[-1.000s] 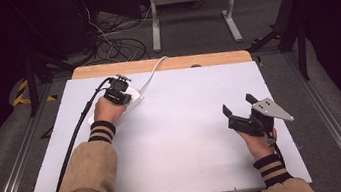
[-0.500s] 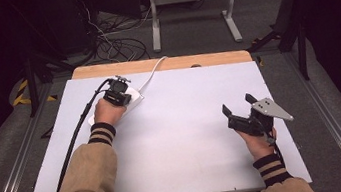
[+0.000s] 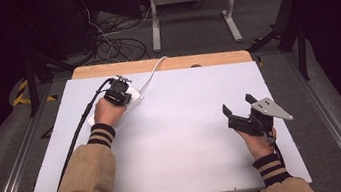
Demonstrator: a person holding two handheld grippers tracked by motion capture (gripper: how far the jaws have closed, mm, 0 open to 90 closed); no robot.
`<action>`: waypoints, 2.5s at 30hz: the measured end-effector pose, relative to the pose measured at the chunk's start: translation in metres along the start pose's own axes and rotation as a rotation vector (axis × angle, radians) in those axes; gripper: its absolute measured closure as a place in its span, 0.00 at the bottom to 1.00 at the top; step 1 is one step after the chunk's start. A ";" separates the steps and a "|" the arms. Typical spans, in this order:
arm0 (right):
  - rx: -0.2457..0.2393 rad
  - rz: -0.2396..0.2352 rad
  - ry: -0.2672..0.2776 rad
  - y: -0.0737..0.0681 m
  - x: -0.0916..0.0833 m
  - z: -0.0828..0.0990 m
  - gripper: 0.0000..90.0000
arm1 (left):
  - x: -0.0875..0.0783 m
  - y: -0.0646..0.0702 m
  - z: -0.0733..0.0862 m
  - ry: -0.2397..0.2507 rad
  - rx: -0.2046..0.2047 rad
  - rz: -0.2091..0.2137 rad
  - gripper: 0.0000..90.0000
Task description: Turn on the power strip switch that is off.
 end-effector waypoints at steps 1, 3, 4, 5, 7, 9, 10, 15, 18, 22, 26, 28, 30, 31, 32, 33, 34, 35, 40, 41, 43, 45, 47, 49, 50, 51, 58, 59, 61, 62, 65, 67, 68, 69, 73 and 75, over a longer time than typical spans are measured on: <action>-0.002 0.002 -0.001 0.000 0.000 0.000 0.13 | 0.000 0.000 0.000 0.002 0.000 -0.004 1.00; 0.002 0.001 0.000 0.000 0.000 0.000 0.13 | 0.000 0.001 0.000 0.003 0.003 -0.014 1.00; 0.002 0.002 0.000 0.000 -0.001 0.000 0.13 | 0.000 0.002 0.000 0.007 0.003 -0.018 1.00; 0.001 0.002 0.000 0.000 -0.001 0.000 0.13 | 0.000 0.001 0.001 0.010 0.008 -0.028 1.00; 0.001 0.001 -0.001 0.000 -0.001 0.000 0.13 | 0.001 0.002 0.001 0.049 -0.003 -0.037 1.00; 0.000 0.003 0.000 0.000 -0.001 0.000 0.13 | 0.000 0.001 0.002 0.088 -0.025 -0.031 1.00; 0.000 0.003 0.000 0.000 -0.001 0.000 0.13 | -0.002 0.000 0.003 0.104 -0.025 -0.028 1.00; 0.002 0.010 -0.001 0.003 -0.001 0.001 0.13 | -0.029 -0.009 0.002 0.275 -0.062 -0.051 1.00; 0.003 0.013 -0.001 0.002 -0.002 0.000 0.13 | -0.058 -0.015 0.002 0.404 -0.080 -0.090 1.00; 0.000 0.013 0.009 0.002 -0.003 -0.001 0.13 | -0.105 -0.014 0.015 0.572 -0.081 -0.165 1.00; 0.001 0.020 0.015 0.003 -0.005 -0.001 0.13 | -0.152 -0.006 0.046 0.665 -0.059 -0.236 1.00; 0.003 0.024 0.016 0.004 -0.006 -0.002 0.13 | -0.175 -0.003 0.065 0.708 -0.094 -0.270 1.00; 0.002 0.026 0.024 0.004 -0.007 -0.003 0.14 | -0.192 0.001 0.084 0.753 -0.126 -0.300 1.00; 0.000 0.027 0.027 0.004 -0.008 -0.003 0.14 | -0.198 0.002 0.093 0.760 -0.122 -0.324 1.00; -0.002 0.026 0.029 0.003 -0.008 -0.003 0.14 | -0.202 0.003 0.100 0.768 -0.130 -0.346 1.00; -0.004 0.024 0.031 0.003 -0.008 -0.003 0.14 | -0.204 0.003 0.106 0.772 -0.141 -0.359 1.00; -0.009 0.023 0.029 0.002 -0.008 -0.003 0.14 | -0.206 0.001 0.110 0.773 -0.147 -0.371 1.00; -0.012 0.022 0.028 0.001 -0.007 -0.002 0.14 | -0.206 -0.001 0.112 0.778 -0.154 -0.383 1.00; -0.023 0.021 0.016 -0.001 -0.003 0.001 0.14 | -0.202 -0.003 0.110 0.765 -0.146 -0.398 1.00; -0.021 0.024 0.016 -0.001 -0.003 0.001 0.14 | -0.202 -0.002 0.111 0.760 -0.139 -0.401 1.00; -0.015 0.024 0.016 0.000 -0.003 0.001 0.14 | -0.201 0.000 0.111 0.755 -0.135 -0.399 1.00; -0.014 0.026 0.018 0.000 -0.004 0.001 0.14 | -0.201 0.001 0.111 0.756 -0.130 -0.404 1.00; -0.013 0.021 0.021 0.000 -0.006 0.001 0.14 | -0.201 0.001 0.111 0.762 -0.133 -0.403 1.00; -0.015 0.022 0.022 0.000 -0.006 0.001 0.14 | -0.200 0.001 0.110 0.766 -0.136 -0.413 0.96; -0.016 0.022 0.022 0.000 -0.006 0.001 0.14 | -0.199 0.000 0.110 0.760 -0.140 -0.412 0.78; -0.014 0.022 0.022 0.000 -0.006 0.001 0.14 | -0.198 0.000 0.110 0.753 -0.140 -0.412 0.76; -0.016 0.025 0.024 0.000 -0.006 0.000 0.14 | -0.188 0.003 0.107 0.765 -0.143 -0.416 0.10; -0.018 0.024 0.026 0.000 -0.007 0.000 0.14 | -0.189 0.005 0.107 0.774 -0.151 -0.416 0.04; -0.017 0.026 0.027 0.000 -0.008 0.000 0.14 | -0.193 0.007 0.108 0.797 -0.155 -0.435 0.00; -0.016 0.028 0.028 0.001 -0.008 -0.001 0.14 | -0.195 0.007 0.109 0.805 -0.156 -0.439 0.00; -0.012 0.028 0.029 0.001 -0.008 -0.001 0.14 | -0.196 0.006 0.112 0.807 -0.168 -0.444 0.00; -0.014 0.029 0.028 0.001 -0.008 -0.001 0.14 | -0.194 0.005 0.113 0.798 -0.184 -0.439 0.00; -0.016 0.028 0.028 0.001 -0.008 -0.001 0.14 | -0.193 0.005 0.113 0.799 -0.189 -0.432 0.00; -0.017 0.027 0.028 0.000 -0.008 -0.001 0.14 | -0.192 0.005 0.114 0.792 -0.186 -0.434 0.00; -0.017 0.028 0.029 0.000 -0.008 -0.001 0.14 | -0.191 0.004 0.114 0.788 -0.188 -0.440 0.00; -0.016 0.029 0.029 0.001 -0.008 -0.001 0.14 | -0.191 0.004 0.114 0.789 -0.195 -0.438 0.00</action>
Point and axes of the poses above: each handheld gripper's, and its own axes: x roughly forward along the jaws, z roughly out of its underside, y roughly to its right, the point moved 8 cm from there along x, roughly forward along the jaws, and after that the axes turned 11 degrees about x, right-handed, at the moved point
